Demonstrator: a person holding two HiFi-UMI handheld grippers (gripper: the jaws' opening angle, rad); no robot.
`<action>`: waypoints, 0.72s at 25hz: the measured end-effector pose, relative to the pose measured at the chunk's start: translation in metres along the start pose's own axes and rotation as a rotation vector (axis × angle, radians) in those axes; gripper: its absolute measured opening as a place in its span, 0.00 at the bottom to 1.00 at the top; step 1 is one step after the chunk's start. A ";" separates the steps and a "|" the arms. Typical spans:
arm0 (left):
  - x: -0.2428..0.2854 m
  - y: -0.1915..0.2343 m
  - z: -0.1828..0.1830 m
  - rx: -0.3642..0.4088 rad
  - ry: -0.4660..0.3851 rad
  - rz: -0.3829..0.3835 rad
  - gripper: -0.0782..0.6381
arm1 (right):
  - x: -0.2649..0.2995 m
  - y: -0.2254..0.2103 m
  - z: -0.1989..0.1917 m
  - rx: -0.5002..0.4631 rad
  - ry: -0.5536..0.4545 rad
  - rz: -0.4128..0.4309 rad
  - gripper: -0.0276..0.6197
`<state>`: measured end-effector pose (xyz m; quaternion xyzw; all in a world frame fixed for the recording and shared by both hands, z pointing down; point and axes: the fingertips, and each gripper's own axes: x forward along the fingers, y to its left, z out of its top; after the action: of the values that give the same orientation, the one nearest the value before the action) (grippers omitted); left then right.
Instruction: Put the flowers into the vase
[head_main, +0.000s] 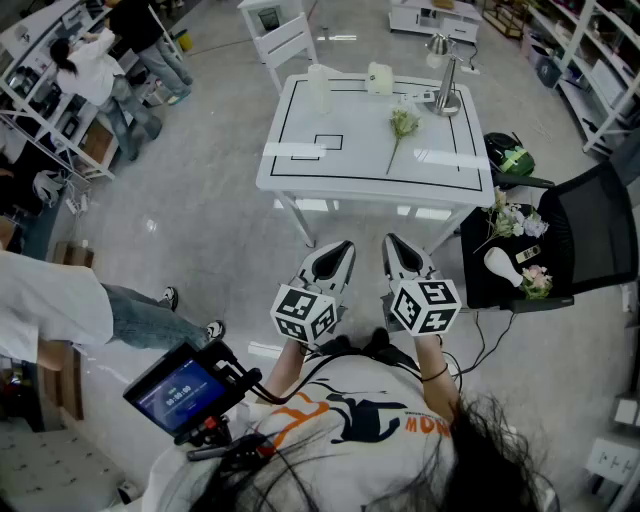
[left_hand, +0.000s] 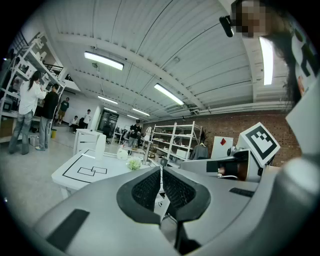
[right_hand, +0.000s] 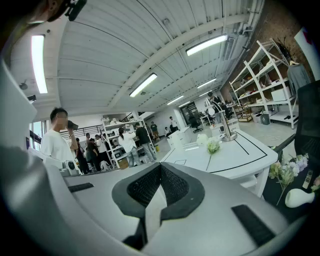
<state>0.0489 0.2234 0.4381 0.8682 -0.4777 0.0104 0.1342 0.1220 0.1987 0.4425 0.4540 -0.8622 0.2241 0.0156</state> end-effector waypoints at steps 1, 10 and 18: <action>0.001 0.001 0.001 0.002 -0.001 0.001 0.12 | 0.001 -0.001 0.001 -0.001 -0.002 0.000 0.06; 0.015 -0.002 0.002 -0.003 -0.006 0.002 0.12 | 0.002 -0.010 0.006 -0.036 -0.001 0.002 0.06; 0.033 -0.001 0.004 0.002 -0.009 0.012 0.12 | 0.012 -0.019 0.018 -0.035 -0.026 0.049 0.06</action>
<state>0.0666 0.1957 0.4385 0.8655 -0.4833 0.0078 0.1312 0.1334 0.1732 0.4358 0.4352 -0.8770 0.2034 0.0068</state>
